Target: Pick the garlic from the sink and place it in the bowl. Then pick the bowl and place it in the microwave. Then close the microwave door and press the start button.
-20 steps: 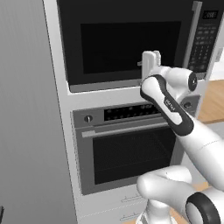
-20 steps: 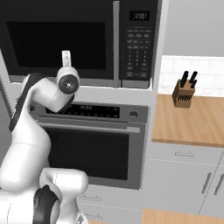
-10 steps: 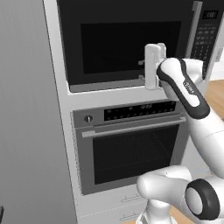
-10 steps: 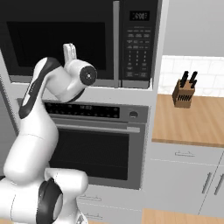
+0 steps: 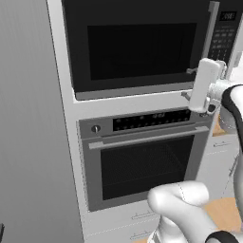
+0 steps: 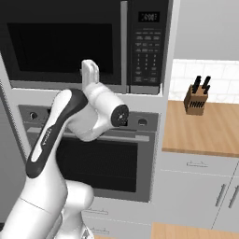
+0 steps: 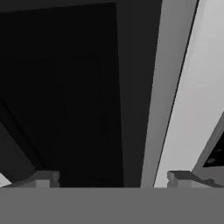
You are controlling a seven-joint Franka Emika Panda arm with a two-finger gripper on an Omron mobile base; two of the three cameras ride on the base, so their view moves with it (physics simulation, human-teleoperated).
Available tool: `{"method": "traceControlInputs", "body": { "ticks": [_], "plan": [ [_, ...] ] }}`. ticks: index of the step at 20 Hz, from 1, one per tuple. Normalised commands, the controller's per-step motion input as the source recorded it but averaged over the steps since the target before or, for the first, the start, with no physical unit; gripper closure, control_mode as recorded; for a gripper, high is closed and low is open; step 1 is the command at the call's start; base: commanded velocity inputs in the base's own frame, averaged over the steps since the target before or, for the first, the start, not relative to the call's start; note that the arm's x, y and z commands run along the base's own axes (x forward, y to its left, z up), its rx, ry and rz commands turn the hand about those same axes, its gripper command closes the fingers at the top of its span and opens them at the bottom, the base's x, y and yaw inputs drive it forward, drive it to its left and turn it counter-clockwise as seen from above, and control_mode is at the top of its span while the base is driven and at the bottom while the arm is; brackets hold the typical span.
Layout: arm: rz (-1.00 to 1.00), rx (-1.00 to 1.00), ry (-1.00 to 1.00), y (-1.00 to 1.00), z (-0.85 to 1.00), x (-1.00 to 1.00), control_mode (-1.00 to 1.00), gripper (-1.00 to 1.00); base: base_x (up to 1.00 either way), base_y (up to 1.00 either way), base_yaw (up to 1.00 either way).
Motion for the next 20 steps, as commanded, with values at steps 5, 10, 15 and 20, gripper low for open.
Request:
{"method": "traceControlInputs", "body": {
  "ticks": [5, 10, 15, 20],
  "plan": [
    [0.03, 0.13, -0.03, -0.66, -0.03, -0.97, -1.0, -1.0, 0.0, 0.0, 0.0],
    [0.0, 0.09, 0.0, -0.41, -0.15, -0.29, -1.0, -1.0, 0.0, 0.0, 0.0],
    [0.01, 0.04, 0.0, -0.22, 0.0, 0.09, -1.0, -1.0, 0.0, 0.0, 0.0],
    [0.04, 0.0, 0.0, -0.18, -0.01, 0.29, -1.0, -1.0, 0.0, 0.0, 0.0]
  ]
}}
